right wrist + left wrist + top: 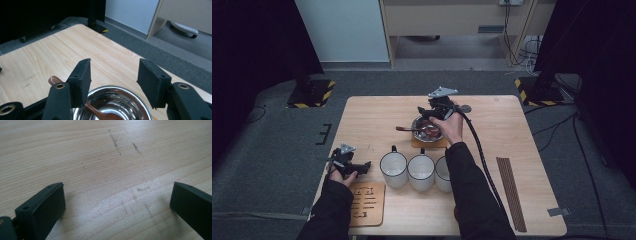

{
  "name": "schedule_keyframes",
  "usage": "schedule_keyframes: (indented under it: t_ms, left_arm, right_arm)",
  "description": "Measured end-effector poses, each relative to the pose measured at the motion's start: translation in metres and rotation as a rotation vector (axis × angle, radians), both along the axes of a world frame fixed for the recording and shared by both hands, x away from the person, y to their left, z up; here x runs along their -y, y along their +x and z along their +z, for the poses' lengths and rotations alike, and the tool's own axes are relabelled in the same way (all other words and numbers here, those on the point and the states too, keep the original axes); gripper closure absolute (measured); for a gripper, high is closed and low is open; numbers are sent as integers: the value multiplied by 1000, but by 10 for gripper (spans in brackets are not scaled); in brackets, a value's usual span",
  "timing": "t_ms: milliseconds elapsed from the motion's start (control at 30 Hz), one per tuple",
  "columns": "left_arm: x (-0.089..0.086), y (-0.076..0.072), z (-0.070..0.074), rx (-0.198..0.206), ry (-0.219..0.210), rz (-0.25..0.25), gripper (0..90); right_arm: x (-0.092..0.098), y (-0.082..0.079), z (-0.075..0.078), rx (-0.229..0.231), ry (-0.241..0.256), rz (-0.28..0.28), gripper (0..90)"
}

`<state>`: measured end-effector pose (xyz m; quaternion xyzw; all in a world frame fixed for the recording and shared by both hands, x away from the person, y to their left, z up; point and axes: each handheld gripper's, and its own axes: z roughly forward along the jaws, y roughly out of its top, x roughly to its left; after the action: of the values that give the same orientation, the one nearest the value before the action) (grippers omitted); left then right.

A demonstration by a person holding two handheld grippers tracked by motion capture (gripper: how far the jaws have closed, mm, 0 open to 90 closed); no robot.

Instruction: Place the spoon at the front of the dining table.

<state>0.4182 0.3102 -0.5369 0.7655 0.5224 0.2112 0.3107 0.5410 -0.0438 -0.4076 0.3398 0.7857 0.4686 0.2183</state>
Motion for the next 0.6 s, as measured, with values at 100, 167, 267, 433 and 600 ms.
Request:
schedule_keyframes:
  t_ms: [100,167,267,433,600]
  left_arm:
    - [0,0,0,0,0,0,0]
    - [0,0,0,0,0,0,0]
    - [0,0,0,0,0,0,0]
    - [0,0,0,0,0,0,0]
    - [0,0,0,0,0,0,0]
  right_arm:
    - [-3,3,-9,-21,-25,6,439]
    - [-4,4,-12,-27,-31,11,439]
    - [-9,8,-22,-55,-50,15,445]
    - [-13,11,-36,-99,-86,39,459]
    - [-18,13,-49,-129,-102,61,474]
